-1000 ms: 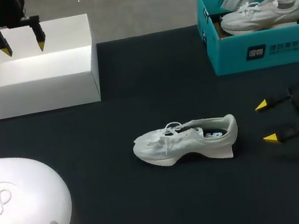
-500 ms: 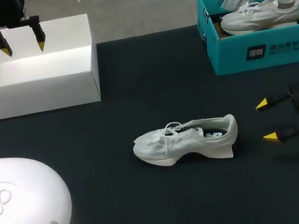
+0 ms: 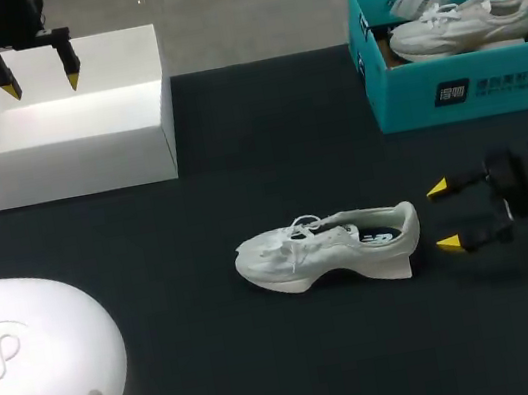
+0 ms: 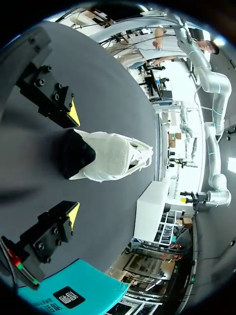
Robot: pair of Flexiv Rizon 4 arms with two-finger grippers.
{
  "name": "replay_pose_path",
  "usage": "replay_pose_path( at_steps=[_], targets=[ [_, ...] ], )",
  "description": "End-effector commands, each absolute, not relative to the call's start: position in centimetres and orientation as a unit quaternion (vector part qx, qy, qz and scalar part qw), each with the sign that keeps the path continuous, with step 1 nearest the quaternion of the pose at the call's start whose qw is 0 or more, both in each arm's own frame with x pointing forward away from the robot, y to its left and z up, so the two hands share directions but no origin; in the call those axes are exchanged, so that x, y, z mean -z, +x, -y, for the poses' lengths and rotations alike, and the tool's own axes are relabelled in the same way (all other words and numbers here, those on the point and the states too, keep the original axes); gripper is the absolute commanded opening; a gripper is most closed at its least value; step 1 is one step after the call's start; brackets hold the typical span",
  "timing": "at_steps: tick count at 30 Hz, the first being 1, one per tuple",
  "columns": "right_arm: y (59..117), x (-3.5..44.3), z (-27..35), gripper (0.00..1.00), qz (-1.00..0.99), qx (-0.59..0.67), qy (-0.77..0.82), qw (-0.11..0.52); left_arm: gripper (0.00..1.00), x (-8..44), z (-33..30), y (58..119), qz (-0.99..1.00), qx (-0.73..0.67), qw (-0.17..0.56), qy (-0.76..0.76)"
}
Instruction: Take the shoe out of the shoebox, open the shoe tongue, remove and reinsert the insole, then place the shoe into the shoebox
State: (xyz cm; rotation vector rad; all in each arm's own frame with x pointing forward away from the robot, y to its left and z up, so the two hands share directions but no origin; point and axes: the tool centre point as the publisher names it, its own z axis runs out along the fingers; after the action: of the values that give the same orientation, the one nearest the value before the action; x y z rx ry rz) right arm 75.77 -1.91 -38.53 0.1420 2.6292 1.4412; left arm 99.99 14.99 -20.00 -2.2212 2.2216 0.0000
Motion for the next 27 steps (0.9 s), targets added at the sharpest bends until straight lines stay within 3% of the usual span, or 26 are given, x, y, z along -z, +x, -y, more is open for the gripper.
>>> replay_pose_path(
  at_steps=[1, 27],
  targets=[
    [76.5, 39.7, 0.5, 1.0, -0.873, -0.481, 0.049, 0.068, 1.0, 20.0, -15.0, 100.0, -0.707, 0.0, 0.0, -0.707],
    [76.7, 41.9, -4.6, 1.0, -0.855, -0.513, 0.039, 0.059, 1.0, 20.0, -15.0, 100.0, -0.707, 0.0, 0.0, -0.707]
  ],
)
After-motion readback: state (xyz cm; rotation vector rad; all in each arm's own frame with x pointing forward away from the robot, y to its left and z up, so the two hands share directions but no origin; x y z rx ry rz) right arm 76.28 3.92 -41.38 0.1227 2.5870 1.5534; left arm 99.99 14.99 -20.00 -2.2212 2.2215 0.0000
